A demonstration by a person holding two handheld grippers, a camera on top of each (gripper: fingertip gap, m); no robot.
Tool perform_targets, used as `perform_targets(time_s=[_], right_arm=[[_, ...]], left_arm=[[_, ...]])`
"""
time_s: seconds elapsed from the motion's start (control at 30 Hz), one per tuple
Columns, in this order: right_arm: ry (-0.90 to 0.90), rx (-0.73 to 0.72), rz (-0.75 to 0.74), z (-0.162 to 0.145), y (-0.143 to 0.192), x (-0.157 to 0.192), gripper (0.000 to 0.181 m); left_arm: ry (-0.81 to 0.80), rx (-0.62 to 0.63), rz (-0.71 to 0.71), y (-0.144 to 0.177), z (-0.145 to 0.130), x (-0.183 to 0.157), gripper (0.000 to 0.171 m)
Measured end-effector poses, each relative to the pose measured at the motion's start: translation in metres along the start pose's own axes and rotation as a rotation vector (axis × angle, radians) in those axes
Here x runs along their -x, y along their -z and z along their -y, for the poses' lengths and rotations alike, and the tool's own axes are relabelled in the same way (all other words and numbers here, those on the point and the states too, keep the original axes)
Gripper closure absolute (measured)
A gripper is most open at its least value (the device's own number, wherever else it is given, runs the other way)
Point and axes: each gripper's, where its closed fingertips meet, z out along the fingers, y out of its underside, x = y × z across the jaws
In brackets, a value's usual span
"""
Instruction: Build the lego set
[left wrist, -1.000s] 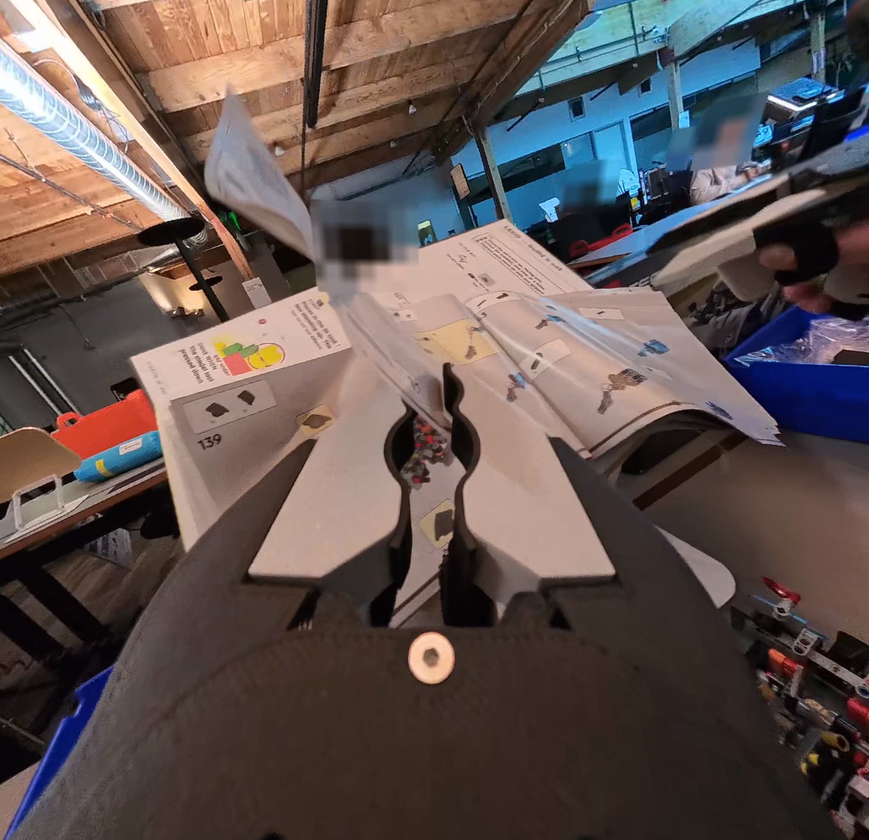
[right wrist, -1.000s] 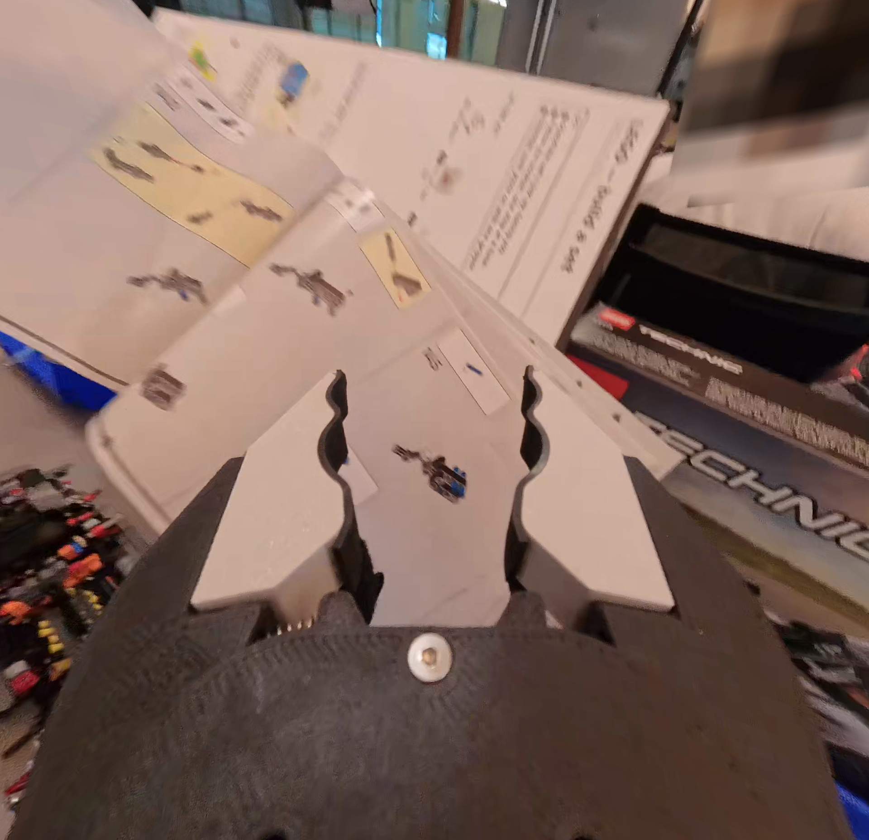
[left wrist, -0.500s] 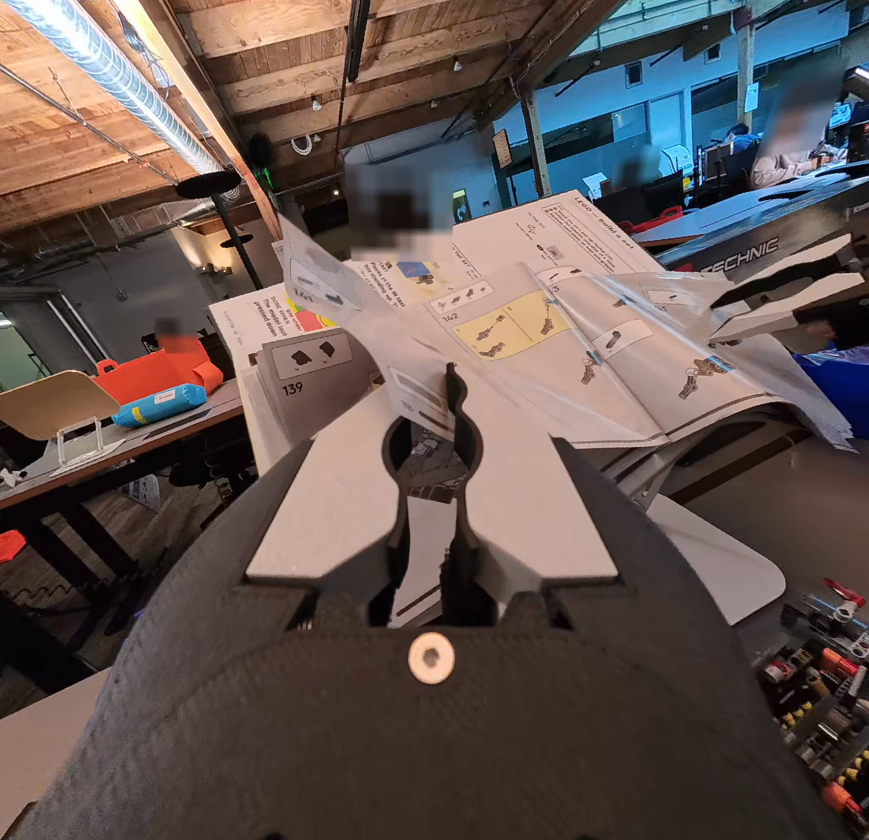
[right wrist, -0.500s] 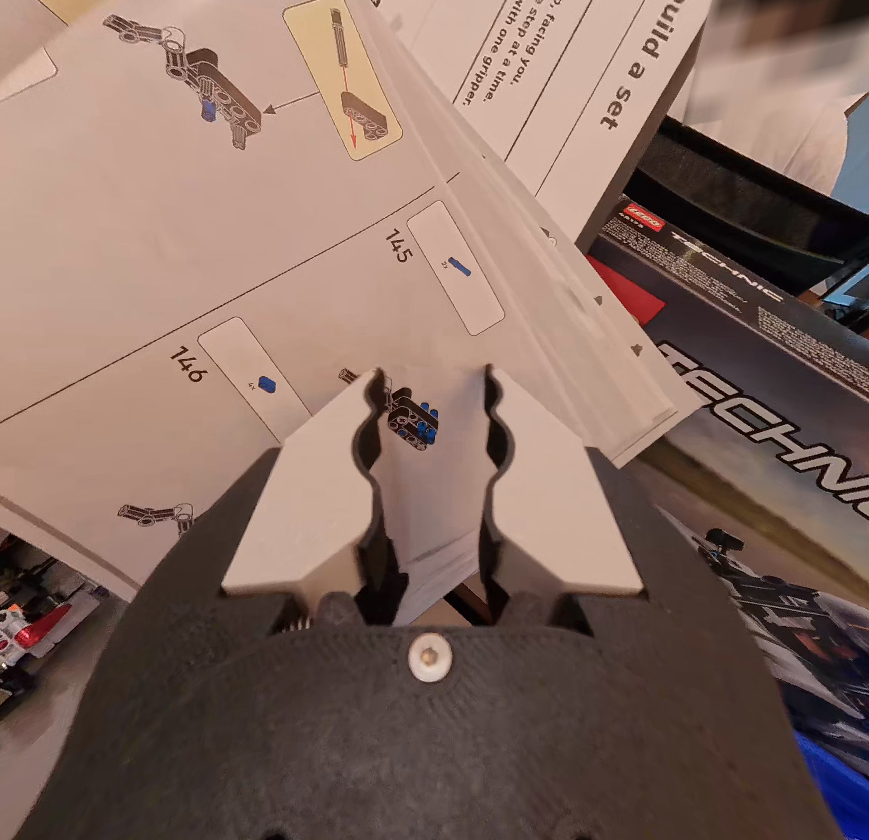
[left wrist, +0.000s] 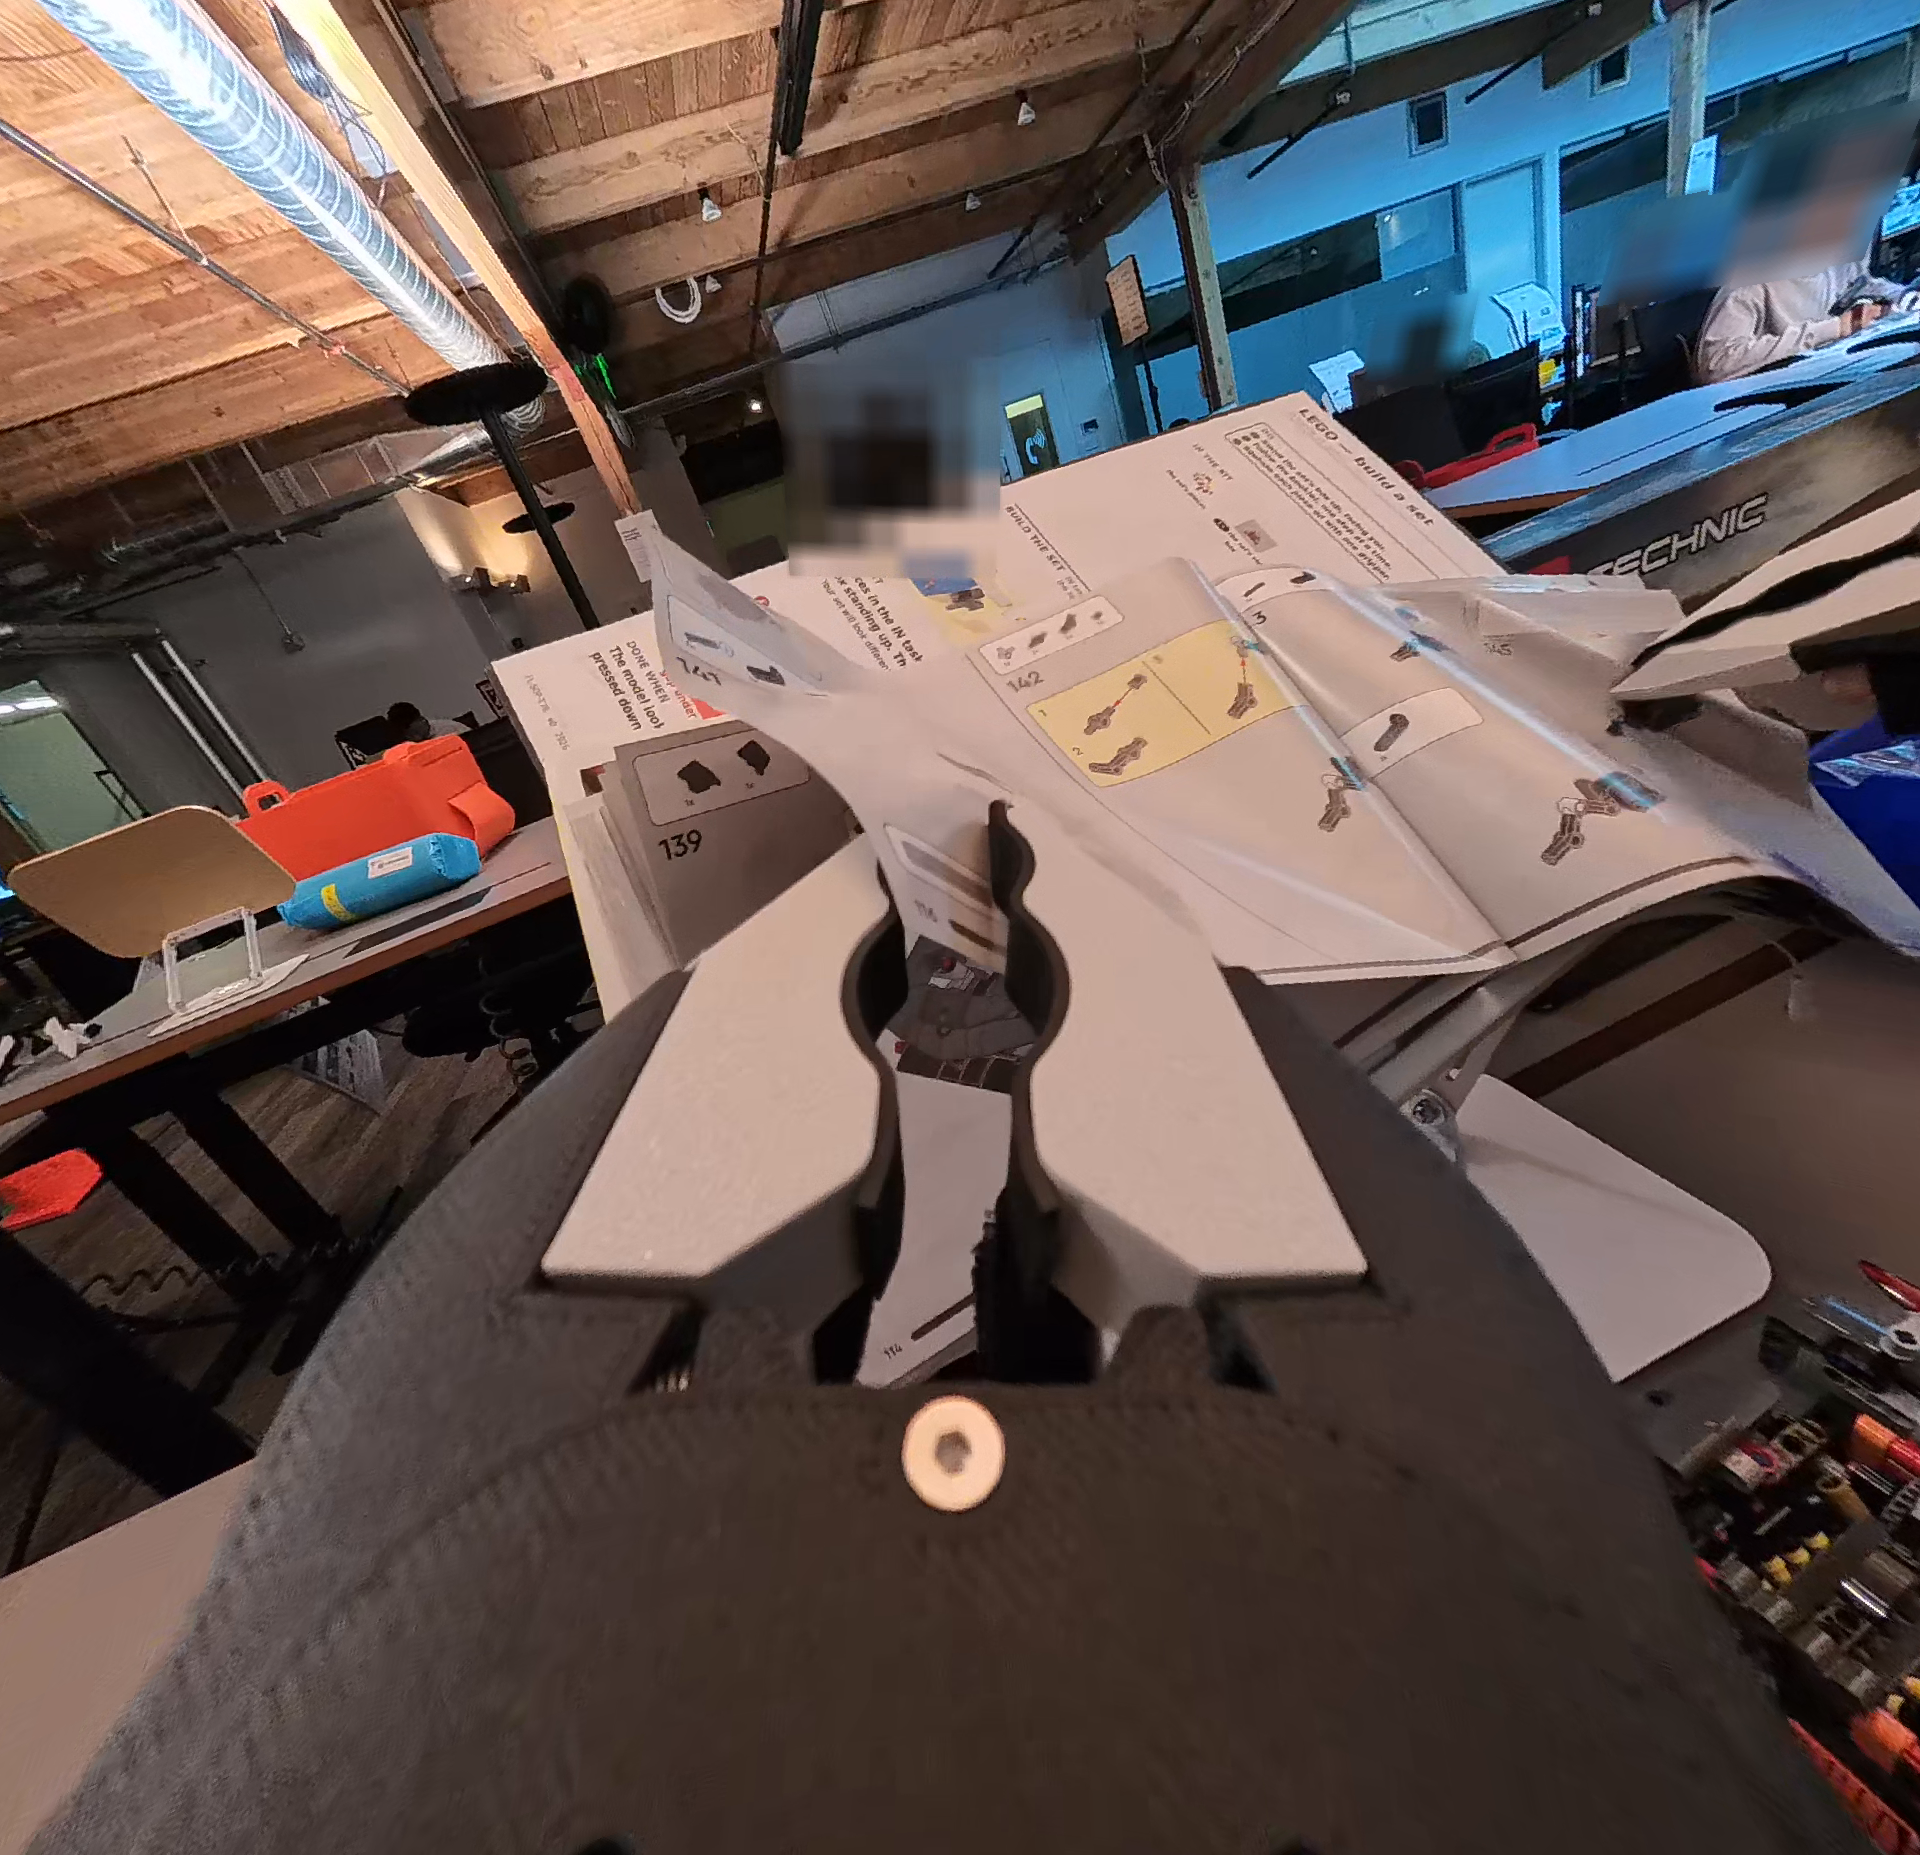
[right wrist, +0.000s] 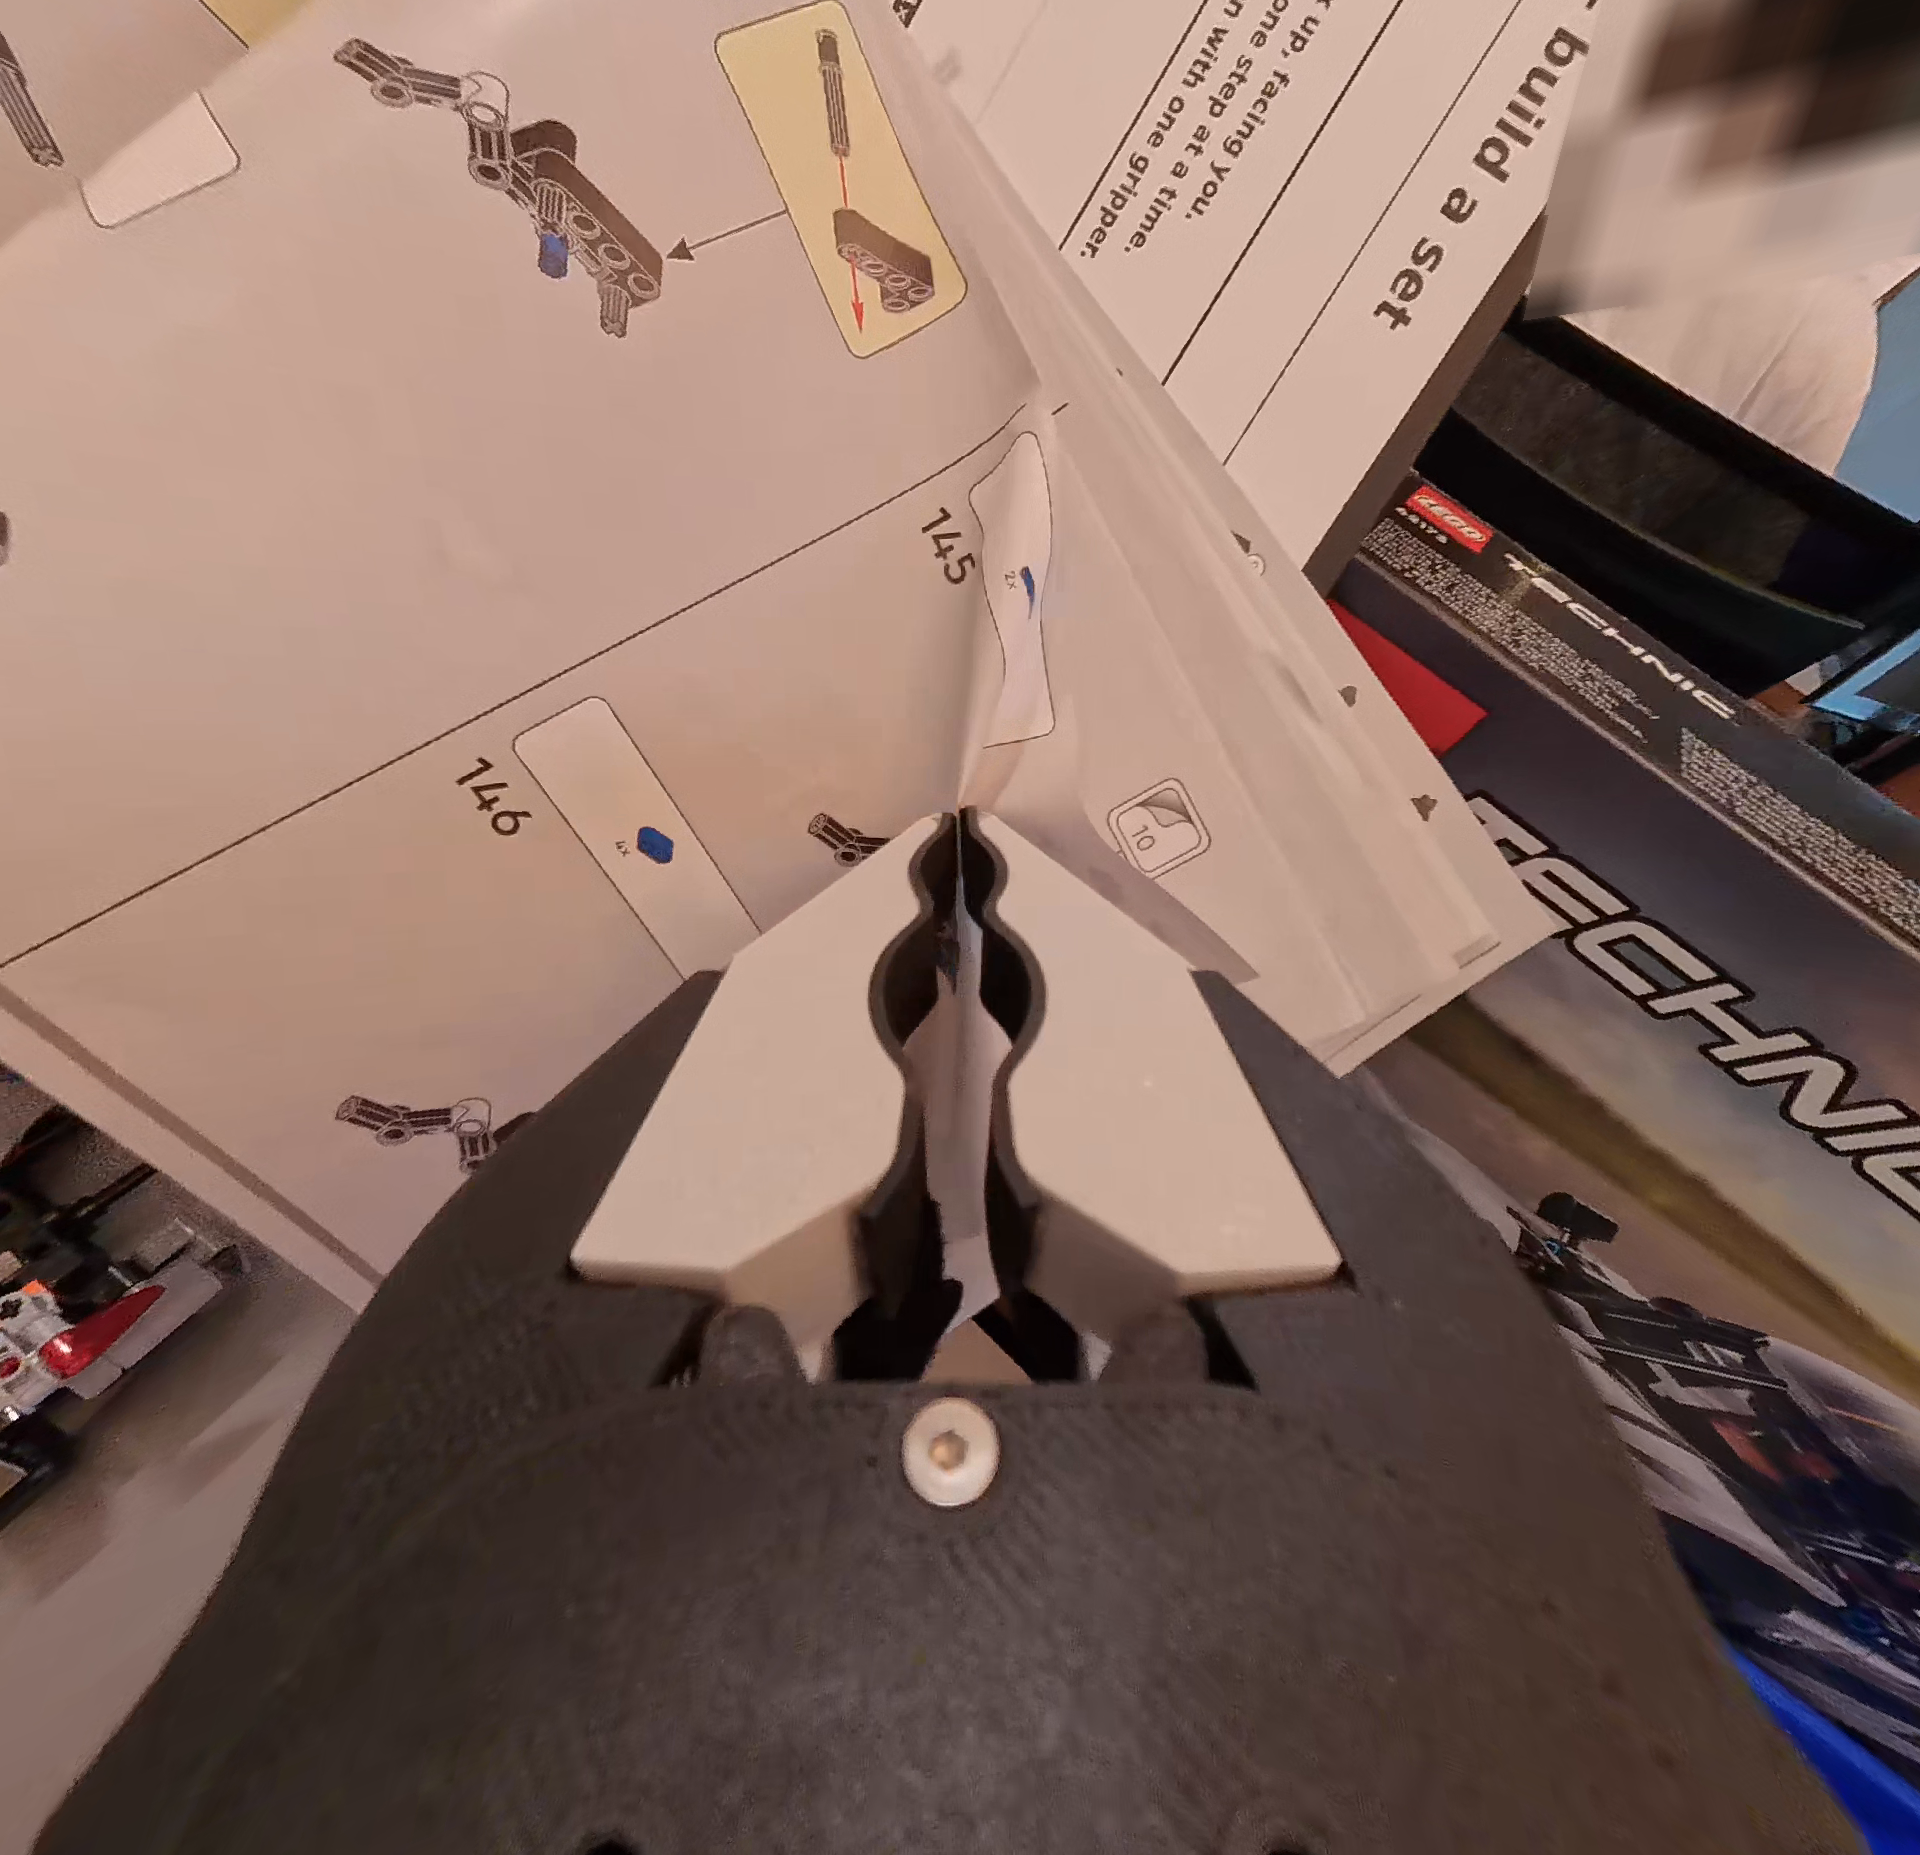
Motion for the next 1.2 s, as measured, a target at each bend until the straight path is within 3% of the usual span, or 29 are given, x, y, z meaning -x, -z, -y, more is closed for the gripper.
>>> perform_targets(time_s=[0.3,0.83,1.03,1.2], right_arm=[[-0.055,-0.056,0.043,0.01,0.015,0.0,0.181],[-0.087,-0.129,0.101,0.035,0.043,0.006,0.181],[-0.095,-0.142,0.117,0.041,0.047,0.008,0.181],[-0.092,-0.142,0.12,0.043,0.049,0.009,0.181]], left_arm=[[-0.03,-0.006,0.035,0.002,0.002,0.004,0.159],[-0.13,-0.126,0.157,0.024,0.036,0.012,0.147],[-0.201,-0.139,-0.006,0.016,0.038,-0.031,0.147],[-0.399,-0.042,-0.126,-0.003,0.014,-0.085,0.149]])
